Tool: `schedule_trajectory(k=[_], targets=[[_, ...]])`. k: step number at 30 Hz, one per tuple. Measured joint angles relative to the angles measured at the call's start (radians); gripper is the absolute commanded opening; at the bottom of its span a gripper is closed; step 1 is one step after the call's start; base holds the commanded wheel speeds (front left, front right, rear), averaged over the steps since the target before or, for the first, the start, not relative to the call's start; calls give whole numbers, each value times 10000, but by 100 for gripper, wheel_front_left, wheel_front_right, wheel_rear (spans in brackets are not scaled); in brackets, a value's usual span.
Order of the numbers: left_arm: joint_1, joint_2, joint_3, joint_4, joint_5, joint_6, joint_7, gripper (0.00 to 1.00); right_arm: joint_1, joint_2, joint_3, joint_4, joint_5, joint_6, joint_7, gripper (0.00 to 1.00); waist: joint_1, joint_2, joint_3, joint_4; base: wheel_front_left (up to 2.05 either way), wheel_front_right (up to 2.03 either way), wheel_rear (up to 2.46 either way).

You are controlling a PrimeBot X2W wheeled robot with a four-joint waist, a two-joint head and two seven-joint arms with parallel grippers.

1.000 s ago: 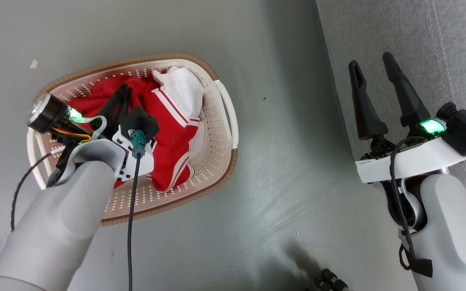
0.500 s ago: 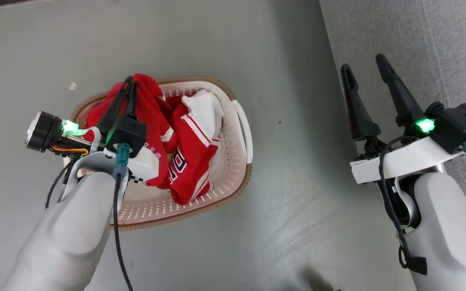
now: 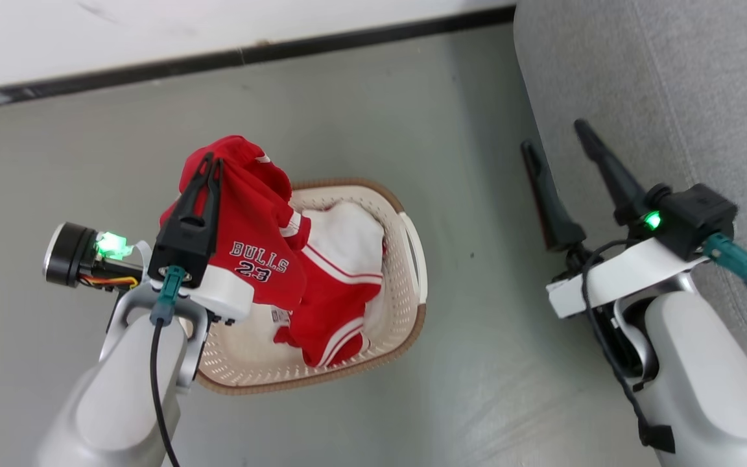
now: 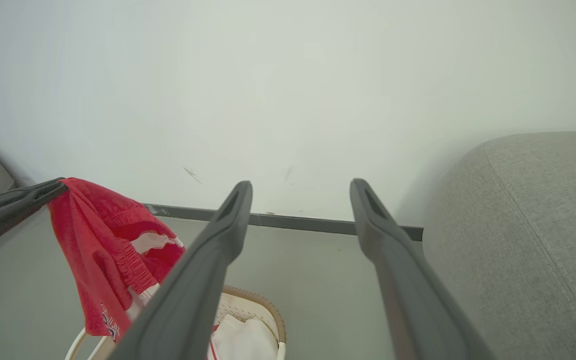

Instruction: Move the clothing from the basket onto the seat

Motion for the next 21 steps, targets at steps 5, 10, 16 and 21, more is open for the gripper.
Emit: schedule_trajectory(k=[5, 10, 16, 21], targets=[[420, -15, 88, -343, -282, -169, -10, 0, 199, -196, 529, 255, 102, 0, 0, 100, 0, 0, -657, 172, 0, 0, 0], [672, 50, 84, -631, -487, -439, -10, 0, 400, -525, 1095, 522, 320, 0, 0, 100, 0, 0, -1342, 338, 0, 0, 0], [714, 104, -146, -1030, -550, -786, 4, 0, 656, -830, 2080, 853, 874, 0, 0, 100, 0, 0, -2295, 543, 0, 0, 0], [722, 167, -376, -1214, -552, -1066, 249, 0, 1001, -1057, 2915, 1168, 1415, 0, 0, 100, -1, 0, -2954, 666, 0, 0, 0]])
